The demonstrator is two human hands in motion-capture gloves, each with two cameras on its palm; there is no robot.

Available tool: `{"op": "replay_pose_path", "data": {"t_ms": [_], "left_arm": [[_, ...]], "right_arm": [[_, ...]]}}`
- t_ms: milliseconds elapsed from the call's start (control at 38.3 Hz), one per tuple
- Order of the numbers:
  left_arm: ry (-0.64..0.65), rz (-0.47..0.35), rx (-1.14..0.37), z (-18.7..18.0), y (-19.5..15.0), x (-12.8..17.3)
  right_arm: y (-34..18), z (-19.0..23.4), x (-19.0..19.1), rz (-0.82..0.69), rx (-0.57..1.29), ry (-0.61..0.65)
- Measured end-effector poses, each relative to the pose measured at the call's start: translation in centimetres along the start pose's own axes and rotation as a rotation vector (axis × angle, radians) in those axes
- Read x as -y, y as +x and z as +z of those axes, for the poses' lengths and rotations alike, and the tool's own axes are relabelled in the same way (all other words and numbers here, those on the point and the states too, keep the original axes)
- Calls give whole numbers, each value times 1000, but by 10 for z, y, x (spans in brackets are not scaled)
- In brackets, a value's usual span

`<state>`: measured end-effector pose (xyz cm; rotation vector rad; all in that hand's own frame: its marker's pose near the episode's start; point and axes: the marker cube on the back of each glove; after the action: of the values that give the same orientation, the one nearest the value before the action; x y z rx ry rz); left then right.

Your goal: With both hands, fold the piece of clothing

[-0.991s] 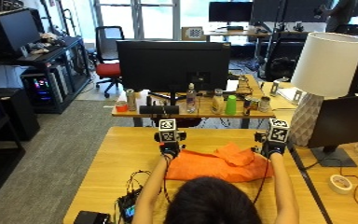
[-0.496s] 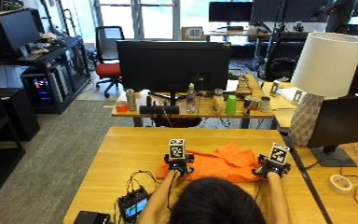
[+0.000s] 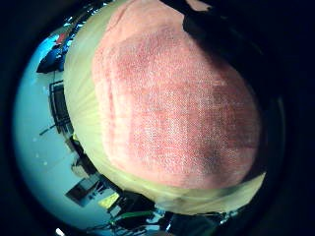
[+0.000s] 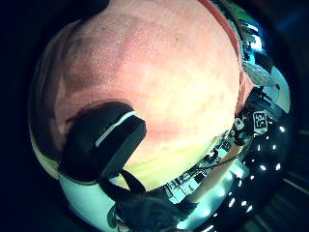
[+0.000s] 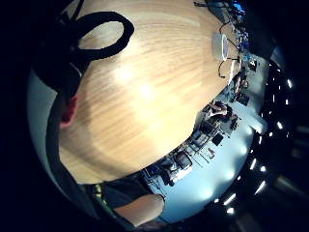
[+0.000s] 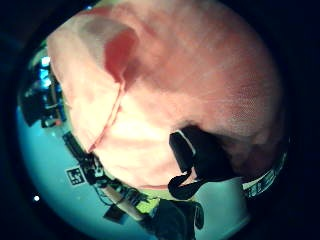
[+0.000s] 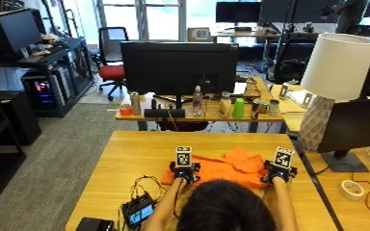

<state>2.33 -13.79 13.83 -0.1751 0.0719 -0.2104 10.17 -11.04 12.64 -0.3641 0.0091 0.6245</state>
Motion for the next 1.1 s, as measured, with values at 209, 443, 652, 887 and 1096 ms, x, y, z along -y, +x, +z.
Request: {"op": "replay_pose_path", "data": {"t_ms": [209,443,652,887,1096], "left_arm": [[-6,-5,20,-3,0,3],[-7,46,12,-5,5,2],[6,52,23,-6,4,4],[38,30,33,-9,4,10],[47,33,18,-10,5,10]], "right_arm": [[1,-5,12,22,147,89],[-3,-34,-4,-147,350,17],[-19,-92,-41,-132,246,141],[-81,-161,-33,-203,73,356],[-161,-192,-69,-281,-77,483]]}}
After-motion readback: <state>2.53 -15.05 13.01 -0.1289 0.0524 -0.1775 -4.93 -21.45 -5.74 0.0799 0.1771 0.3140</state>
